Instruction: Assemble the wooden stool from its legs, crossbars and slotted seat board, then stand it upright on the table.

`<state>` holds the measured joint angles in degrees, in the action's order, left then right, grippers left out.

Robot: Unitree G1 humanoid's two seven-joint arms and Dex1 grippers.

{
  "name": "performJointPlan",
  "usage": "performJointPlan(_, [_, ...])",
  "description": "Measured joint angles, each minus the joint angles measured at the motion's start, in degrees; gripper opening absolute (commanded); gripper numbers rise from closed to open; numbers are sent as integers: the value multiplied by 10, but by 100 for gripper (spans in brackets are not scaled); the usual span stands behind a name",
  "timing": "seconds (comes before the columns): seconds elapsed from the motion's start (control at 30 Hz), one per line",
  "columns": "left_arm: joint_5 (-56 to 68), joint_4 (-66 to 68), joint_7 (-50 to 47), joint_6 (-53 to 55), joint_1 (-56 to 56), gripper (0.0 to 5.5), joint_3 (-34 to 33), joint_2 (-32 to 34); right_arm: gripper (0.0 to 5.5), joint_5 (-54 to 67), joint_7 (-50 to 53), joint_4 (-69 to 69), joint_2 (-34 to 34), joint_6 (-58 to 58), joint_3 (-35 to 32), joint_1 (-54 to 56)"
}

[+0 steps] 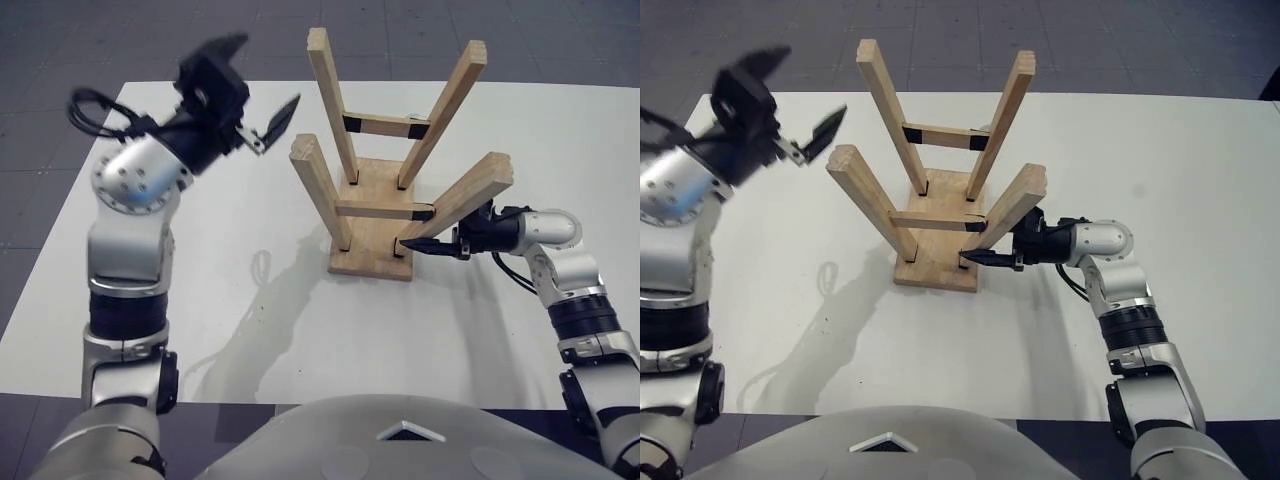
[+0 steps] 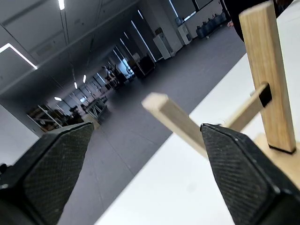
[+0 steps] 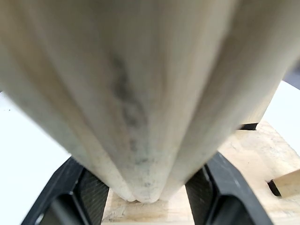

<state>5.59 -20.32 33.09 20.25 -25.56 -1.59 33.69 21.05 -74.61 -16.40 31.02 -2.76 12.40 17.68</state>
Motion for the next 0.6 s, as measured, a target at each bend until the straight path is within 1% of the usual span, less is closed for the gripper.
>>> performJointPlan(0.1, [19, -28, 4, 71, -72, 423, -3, 9, 203, -1, 7, 10, 7, 12, 4, 4])
performJointPlan(0.17, [47, -52, -6, 139, -115, 423, -4, -5, 203, -2, 8, 12, 8, 14, 7, 5])
performJointPlan(0.2, [69, -68, -21, 181, -133, 423, -3, -30, 203, -3, 9, 12, 8, 14, 8, 6])
performJointPlan(0.23, [82, -81, -33, 207, -137, 402, -2, -47, 203, -3, 11, 12, 8, 14, 9, 6])
performJointPlan(0.27, [95, -100, -60, 259, -137, 398, 8, -78, 203, -4, 13, 12, 8, 14, 10, 6])
performJointPlan(0.3, [97, -117, -82, 294, -136, 376, 19, -94, 203, -4, 16, 12, 8, 14, 11, 7])
performJointPlan(0.37, [100, -183, -139, 381, -131, 338, 64, -151, 203, -7, 41, 16, 8, 21, 12, 8])
performJointPlan(0.4, [99, -207, -161, 407, -131, 326, 79, -167, 203, -7, 51, 21, 7, 30, 12, 8])
performJointPlan(0.43, [92, -219, -170, 417, -132, 320, 92, -163, 203, -7, 54, 24, 7, 33, 12, 7])
performJointPlan(0.5, [48, -244, -171, 417, -139, 286, 155, -100, 203, -8, 64, 36, 7, 42, 12, 2])
performJointPlan(0.57, [-5, -251, -160, 378, -153, 241, 215, -30, 203, -8, 75, 48, 7, 50, 12, -3])
performJointPlan(0.6, [-46, -249, -151, 342, -157, 237, 255, 6, 203, -8, 81, 54, 7, 55, 12, -6])
